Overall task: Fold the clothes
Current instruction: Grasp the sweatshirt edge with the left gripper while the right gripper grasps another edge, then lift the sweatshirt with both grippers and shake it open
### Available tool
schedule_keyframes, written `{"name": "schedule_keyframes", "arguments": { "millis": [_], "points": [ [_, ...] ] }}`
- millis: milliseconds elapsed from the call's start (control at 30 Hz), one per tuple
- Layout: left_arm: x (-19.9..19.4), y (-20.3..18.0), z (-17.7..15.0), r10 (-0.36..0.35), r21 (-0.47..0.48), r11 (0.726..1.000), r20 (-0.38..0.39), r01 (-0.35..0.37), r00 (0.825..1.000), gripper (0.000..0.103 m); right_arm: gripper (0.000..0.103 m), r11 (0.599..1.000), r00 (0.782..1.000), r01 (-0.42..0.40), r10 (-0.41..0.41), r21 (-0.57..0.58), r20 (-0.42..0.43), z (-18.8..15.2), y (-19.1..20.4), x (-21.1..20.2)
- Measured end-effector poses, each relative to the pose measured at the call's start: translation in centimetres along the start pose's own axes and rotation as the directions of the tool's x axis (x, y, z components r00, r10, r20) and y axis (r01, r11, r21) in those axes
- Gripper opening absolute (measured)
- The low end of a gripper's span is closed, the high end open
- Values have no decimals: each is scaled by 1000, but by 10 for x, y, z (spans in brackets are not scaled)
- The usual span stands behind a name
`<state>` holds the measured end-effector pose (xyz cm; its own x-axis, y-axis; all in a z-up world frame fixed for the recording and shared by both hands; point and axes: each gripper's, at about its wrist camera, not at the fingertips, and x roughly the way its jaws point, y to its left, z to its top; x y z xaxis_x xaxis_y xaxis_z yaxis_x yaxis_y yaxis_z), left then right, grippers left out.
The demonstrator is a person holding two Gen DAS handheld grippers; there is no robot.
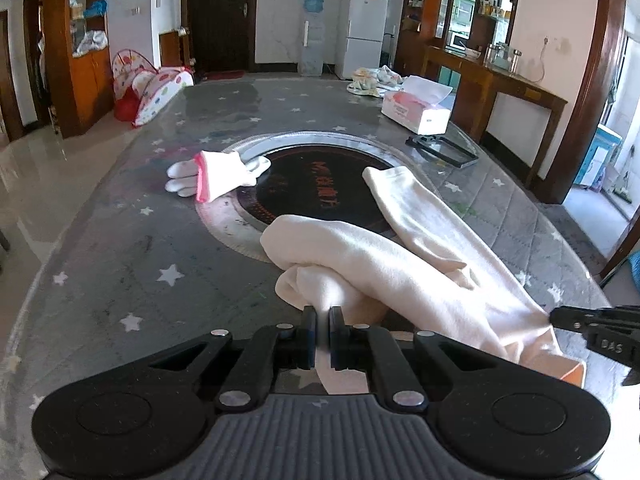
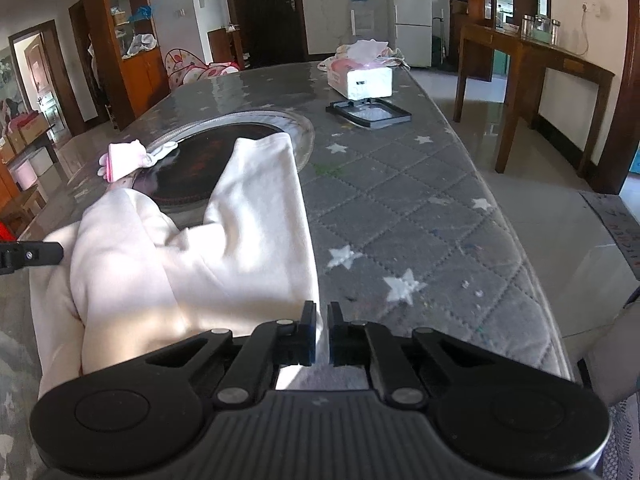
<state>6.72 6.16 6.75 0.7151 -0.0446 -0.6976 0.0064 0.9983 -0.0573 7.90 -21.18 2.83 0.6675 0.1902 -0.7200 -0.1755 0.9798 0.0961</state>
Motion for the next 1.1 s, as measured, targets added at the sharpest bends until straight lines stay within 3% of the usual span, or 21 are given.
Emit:
{"name": "schedule_keyframes", "arguments": {
  "millis": [300,433,533,667,833,967,1100],
  "points": [
    [-13,3,-11,31,7,999,1,-31,1000,7,5,1000,1000,18,-18,-25,3,-16,0,-19],
    [-18,5,-14,47,6,999,8,-47,999,7,14,999,1000,-15,15,-31,7,-8,8,-18],
    [-23,7,-17,61,9,998,16,-61,998,7,32,999,1000,-31,31,-22,-1,0,13,-8],
    [-26,10,-19,64,6,998,19,-65,998,7,34,999,999,-42,42,-17,-24,7,19,12],
    [-27,15,-20,66,2,998,19,-66,998,7,33,999,999,-29,28,-22,-43,7,28,26],
    [-29,17,-22,70,-2,998,18,-70,997,7,9,999,998,-48,46,-23,-46,5,31,20],
    [-34,20,-28,72,-8,997,17,-72,997,7,7,998,998,-55,54,-34,-16,-2,31,-1]
  ]
}}
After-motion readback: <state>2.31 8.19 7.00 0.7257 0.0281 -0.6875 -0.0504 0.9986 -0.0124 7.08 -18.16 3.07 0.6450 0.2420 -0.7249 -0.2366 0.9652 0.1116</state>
